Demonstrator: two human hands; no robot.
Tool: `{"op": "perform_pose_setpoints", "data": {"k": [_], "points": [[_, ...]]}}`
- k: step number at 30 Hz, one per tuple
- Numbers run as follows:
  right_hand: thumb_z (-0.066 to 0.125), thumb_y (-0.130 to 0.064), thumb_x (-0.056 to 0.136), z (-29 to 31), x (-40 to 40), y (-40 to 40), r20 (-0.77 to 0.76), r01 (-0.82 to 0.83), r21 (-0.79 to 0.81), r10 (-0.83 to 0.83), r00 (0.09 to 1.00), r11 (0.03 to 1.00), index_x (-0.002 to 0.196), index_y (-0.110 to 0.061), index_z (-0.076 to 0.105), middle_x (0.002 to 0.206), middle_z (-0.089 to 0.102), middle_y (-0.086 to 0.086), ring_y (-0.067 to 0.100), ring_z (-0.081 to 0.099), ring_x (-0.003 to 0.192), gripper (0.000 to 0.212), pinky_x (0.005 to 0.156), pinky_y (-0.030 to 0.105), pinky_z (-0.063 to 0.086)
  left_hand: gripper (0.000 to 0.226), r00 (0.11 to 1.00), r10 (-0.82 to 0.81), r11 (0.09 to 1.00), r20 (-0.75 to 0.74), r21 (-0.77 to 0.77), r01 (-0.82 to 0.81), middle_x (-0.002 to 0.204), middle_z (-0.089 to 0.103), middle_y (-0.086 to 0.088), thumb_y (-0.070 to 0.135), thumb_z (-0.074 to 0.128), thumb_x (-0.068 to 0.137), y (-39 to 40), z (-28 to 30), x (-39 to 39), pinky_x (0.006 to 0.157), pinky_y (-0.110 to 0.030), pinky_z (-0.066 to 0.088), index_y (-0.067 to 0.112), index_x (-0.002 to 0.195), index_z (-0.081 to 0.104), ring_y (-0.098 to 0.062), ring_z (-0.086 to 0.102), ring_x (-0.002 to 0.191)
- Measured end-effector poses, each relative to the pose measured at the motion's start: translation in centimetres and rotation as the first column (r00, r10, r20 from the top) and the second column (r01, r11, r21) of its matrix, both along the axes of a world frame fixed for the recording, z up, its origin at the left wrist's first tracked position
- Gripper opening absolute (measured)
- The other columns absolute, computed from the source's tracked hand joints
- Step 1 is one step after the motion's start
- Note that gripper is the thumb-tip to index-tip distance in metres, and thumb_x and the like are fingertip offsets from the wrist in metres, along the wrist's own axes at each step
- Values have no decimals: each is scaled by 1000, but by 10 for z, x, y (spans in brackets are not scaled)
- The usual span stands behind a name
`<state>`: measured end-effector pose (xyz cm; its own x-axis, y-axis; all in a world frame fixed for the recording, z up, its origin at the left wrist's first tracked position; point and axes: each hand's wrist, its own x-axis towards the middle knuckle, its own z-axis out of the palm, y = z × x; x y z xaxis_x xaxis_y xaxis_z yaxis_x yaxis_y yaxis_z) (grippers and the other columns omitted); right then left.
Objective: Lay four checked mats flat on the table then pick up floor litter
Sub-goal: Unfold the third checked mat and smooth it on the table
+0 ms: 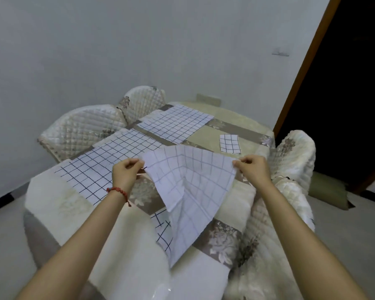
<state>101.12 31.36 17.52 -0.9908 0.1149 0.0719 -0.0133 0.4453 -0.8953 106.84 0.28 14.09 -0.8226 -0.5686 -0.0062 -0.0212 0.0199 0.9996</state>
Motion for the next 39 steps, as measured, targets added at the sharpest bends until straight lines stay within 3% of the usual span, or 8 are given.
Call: {"op": "perform_pose_setpoints", "data": {"k": [3,8,11,16,19,25,33,39], "points": [[67,-11,78,13,-17,7,-4,-23,46,23,1000,999,70,-3,69,56,59,3,16,52,57,12,66,30,43,3,997,77,996,7,-34,-77,68,62,-5,5,62,84,-12,11,8,43,-10,48,3,84,64,3,61,44],[63,-10,82,34,-53,9,3,-36,57,36,999,998,63,-5,63,51,58,6,13,51,36,20,48,24,42,11,984,173,981,39,-92,-168,69,61,-1,9,63,83,-46,32,10,46,-19,42,13,73,63,2,54,38],[61,-6,85,43,-73,0,22,-46,-60,48,999,997,64,-8,59,56,59,9,10,54,30,21,42,21,41,3,980,191,976,51,-114,-184,68,60,0,8,62,84,-66,41,5,45,-22,40,8,81,64,0,52,34],[61,-8,85,60,-98,-26,-44,-92,-247,83,996,965,70,-6,63,64,63,11,7,57,33,15,38,13,46,1,970,241,970,-21,-39,-241,59,56,-6,2,61,84,-101,58,-9,33,-10,40,3,85,61,0,51,30],[62,-14,85,71,-109,-38,-108,-114,-287,86,990,951,67,-13,64,67,66,7,6,61,39,18,39,13,45,14,962,267,964,-53,3,-267,44,53,-5,2,59,85,-115,75,-14,31,-11,35,7,72,60,-3,45,26],[62,-15,86,88,-123,-36,-240,-217,-448,118,964,867,72,-17,69,65,73,-3,9,67,51,16,46,15,50,3,922,341,939,-184,18,-343,56,58,-6,3,58,86,-123,104,4,35,-11,43,5,86,60,-1,54,32],[60,-10,87,40,-123,9,-293,-302,-520,165,942,799,78,-18,67,63,72,-10,4,66,53,14,53,13,53,17,918,357,929,-172,-35,-368,65,70,3,3,59,86,-79,62,69,42,-13,48,14,75,65,-4,62,45],[57,-1,87,-27,-126,58,-92,-343,-498,345,934,796,78,-12,63,56,70,-8,5,67,50,16,54,11,53,19,938,336,942,87,-48,-333,79,66,-6,0,58,85,15,-13,97,41,-14,47,12,72,65,-2,62,46]]}}
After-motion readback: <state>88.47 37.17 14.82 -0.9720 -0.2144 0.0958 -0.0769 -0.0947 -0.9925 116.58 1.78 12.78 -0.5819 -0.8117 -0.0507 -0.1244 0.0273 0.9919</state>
